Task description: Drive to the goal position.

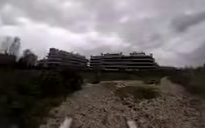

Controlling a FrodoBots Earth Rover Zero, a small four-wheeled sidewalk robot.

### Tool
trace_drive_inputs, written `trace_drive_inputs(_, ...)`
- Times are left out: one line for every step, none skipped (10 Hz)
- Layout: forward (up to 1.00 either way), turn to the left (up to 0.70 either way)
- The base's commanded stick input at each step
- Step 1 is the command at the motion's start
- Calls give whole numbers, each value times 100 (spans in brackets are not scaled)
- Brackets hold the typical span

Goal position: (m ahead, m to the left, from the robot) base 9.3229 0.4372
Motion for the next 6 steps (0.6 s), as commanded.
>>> trace_drive_inputs(70,0)
trace_drive_inputs(70,0)
trace_drive_inputs(70,0)
trace_drive_inputs(70,0)
trace_drive_inputs(70,0)
trace_drive_inputs(70,0)
